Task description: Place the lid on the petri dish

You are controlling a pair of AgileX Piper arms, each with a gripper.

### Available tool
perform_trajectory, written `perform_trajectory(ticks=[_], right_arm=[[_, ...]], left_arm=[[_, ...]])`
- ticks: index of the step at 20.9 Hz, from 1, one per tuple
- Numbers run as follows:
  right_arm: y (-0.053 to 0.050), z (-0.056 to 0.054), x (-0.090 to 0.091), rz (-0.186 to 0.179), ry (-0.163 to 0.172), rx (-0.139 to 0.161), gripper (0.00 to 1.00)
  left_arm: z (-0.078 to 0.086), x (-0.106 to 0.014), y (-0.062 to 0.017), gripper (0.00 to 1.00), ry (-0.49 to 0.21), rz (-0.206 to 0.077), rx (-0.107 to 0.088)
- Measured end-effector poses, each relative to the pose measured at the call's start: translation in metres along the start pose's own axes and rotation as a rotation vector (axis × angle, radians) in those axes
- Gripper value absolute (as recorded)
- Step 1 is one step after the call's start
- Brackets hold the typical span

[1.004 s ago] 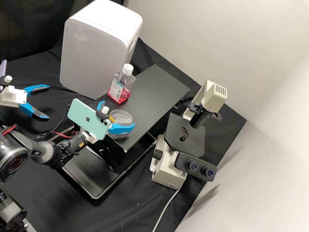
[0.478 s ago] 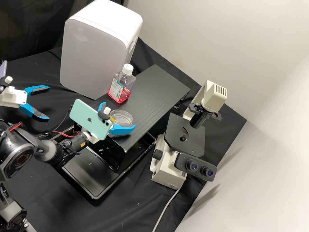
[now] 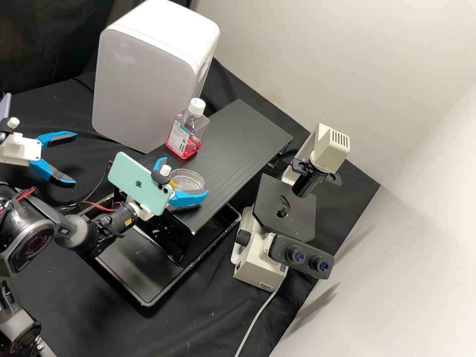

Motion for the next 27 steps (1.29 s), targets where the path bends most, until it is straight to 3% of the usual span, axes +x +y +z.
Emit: perform_trajectory(ticks=[21,27], right_arm=[[0.0007,-0.0003,0.0000,0.007,0.004,0.001,0.00],[0.0031,0.0001,-0.0011,0.024,0.009,0.001,0.00]], left_arm=[[0.0006,0.0000,-0.0001,1.00,-0.001,0.000,-0.001],[0.0009,0.0017,0.0014,1.00,-0.002,0.007,0.000]])
